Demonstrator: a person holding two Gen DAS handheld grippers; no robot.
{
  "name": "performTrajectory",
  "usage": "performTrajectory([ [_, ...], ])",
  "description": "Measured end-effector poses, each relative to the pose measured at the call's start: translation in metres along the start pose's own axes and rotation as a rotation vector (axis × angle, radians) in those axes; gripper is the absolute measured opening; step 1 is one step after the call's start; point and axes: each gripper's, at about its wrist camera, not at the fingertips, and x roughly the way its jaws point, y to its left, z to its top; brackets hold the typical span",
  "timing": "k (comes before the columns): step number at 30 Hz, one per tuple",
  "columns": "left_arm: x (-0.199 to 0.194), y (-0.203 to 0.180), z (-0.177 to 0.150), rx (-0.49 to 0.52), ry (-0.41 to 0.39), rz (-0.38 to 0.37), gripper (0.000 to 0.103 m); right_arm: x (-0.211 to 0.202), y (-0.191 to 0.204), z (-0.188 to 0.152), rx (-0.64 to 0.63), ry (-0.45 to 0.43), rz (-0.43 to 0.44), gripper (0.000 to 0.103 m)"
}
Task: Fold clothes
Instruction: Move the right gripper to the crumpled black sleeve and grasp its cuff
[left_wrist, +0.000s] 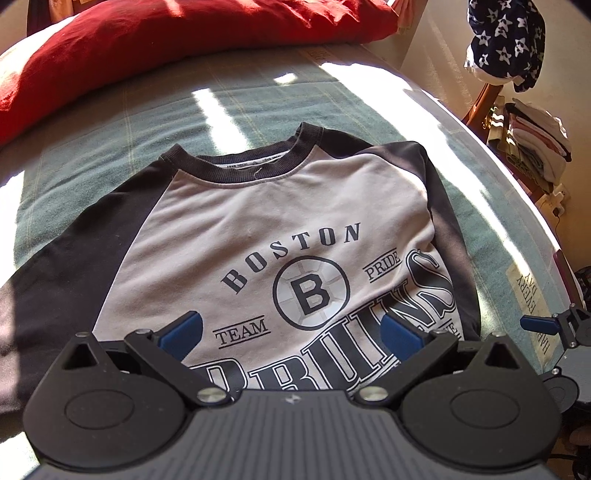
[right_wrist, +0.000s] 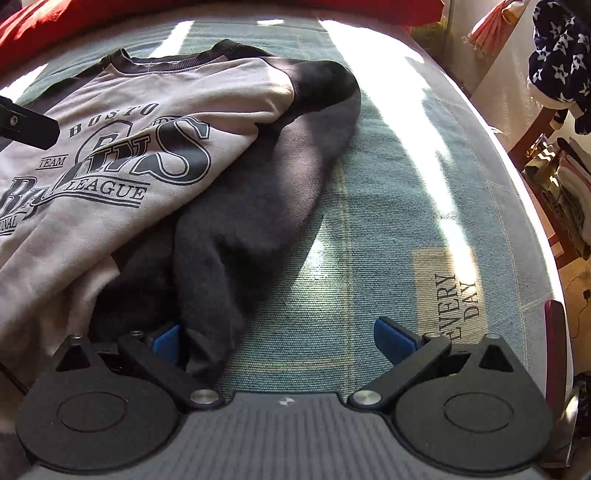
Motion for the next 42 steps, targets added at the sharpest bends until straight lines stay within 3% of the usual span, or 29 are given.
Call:
performTrajectory([
  [5,-0.005,0.003,0.001,0.005,-0.012,0.023,0.102,0.006,0.001,-0.002,-0.111,-0.048,-0.206,0.103],
  [12,-0.005,0.003,0.002,-0.028,-0.009,0.032,0.102,0.012,-0.048,0.017,-0.158,-0.135,-0.466,0.103],
  [22,0.000,-0.011,0.013,-0.043,-0.008,0.046,0.102,0.019,-0.131,0.049,-0.137,-0.209,-0.662,0.103],
  [30,0.008,-0.023,0.024,-0.058,-0.007,0.070,0.102,0.028,-0.193,0.077,-0.170,-0.251,-0.788,0.103],
  [34,0.013,-0.032,0.029,-0.067,-0.006,0.069,0.102,0.023,-0.224,0.090,-0.160,-0.281,-0.802,0.103],
  [37,0.018,-0.042,0.033,-0.065,-0.005,0.061,0.102,0.016,-0.224,0.094,-0.193,-0.320,-0.787,0.103],
  [42,0.023,-0.054,0.040,-0.057,-0.007,0.059,0.102,0.005,-0.200,0.091,-0.241,-0.425,-0.673,0.103],
])
